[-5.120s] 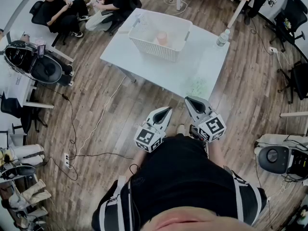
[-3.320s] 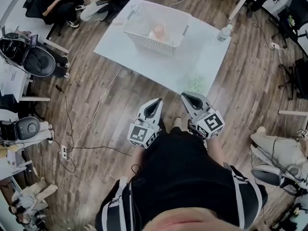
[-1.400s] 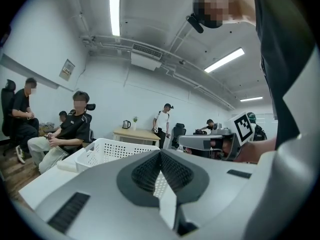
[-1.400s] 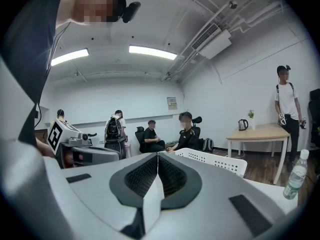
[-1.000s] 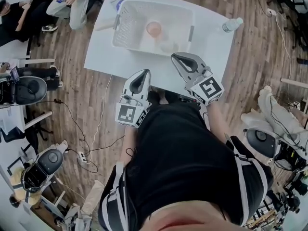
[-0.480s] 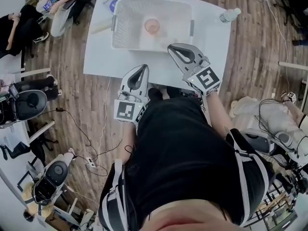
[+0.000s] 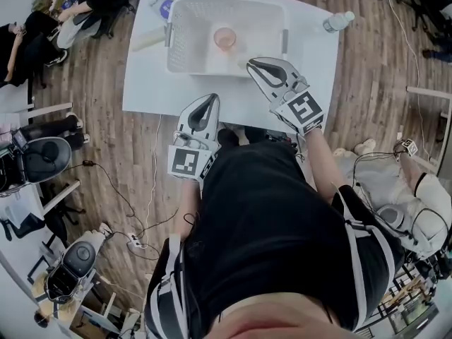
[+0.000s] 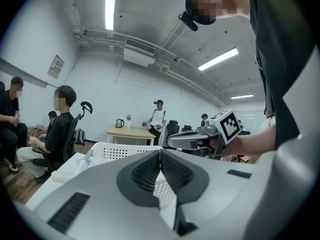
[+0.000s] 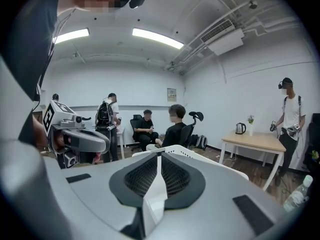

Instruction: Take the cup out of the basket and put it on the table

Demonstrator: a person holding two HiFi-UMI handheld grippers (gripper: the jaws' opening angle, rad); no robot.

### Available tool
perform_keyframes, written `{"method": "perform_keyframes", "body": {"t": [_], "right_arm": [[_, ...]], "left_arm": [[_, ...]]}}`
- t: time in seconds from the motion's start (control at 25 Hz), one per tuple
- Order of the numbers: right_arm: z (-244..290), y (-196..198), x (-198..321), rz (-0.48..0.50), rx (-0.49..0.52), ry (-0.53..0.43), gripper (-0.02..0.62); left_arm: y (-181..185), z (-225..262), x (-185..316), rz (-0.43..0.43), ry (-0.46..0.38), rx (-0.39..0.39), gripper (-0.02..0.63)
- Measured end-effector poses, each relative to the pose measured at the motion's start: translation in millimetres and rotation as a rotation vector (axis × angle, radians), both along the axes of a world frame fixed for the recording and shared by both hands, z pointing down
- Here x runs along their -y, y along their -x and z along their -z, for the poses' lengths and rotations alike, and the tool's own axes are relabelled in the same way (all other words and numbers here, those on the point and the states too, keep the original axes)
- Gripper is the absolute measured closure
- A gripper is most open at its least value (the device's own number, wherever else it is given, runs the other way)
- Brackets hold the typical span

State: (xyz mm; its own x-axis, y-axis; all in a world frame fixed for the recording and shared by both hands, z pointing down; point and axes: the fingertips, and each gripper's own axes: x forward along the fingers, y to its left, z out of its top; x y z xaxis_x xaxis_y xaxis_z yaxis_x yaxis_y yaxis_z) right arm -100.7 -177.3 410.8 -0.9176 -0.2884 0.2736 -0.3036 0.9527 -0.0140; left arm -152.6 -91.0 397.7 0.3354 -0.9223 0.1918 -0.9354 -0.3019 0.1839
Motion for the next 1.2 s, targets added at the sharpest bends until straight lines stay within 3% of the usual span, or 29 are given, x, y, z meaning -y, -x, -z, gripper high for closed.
{"method": "perform_keyframes", "body": {"t": [0.52,0.64,1.2], "right_arm": [[-11.7,30.3,21.8,0.085,-0.114,-0.05,0.573],[-17.8,37.1,26.9,0.111,-0.148,-0.062,0.512],[-50.7,71.1,52.0,0.217,-0.291,-0.114,0.474]], "left_arm": [[13.3,-2.1,-4.3,0.025,0.008,-0.006,0.584],[13.7,-3.7,-6.2,0.024,0.008,-0.009,0.584],[22.2,-1.3,-12.5,0.037,0.018,-0.014,0.583]]}}
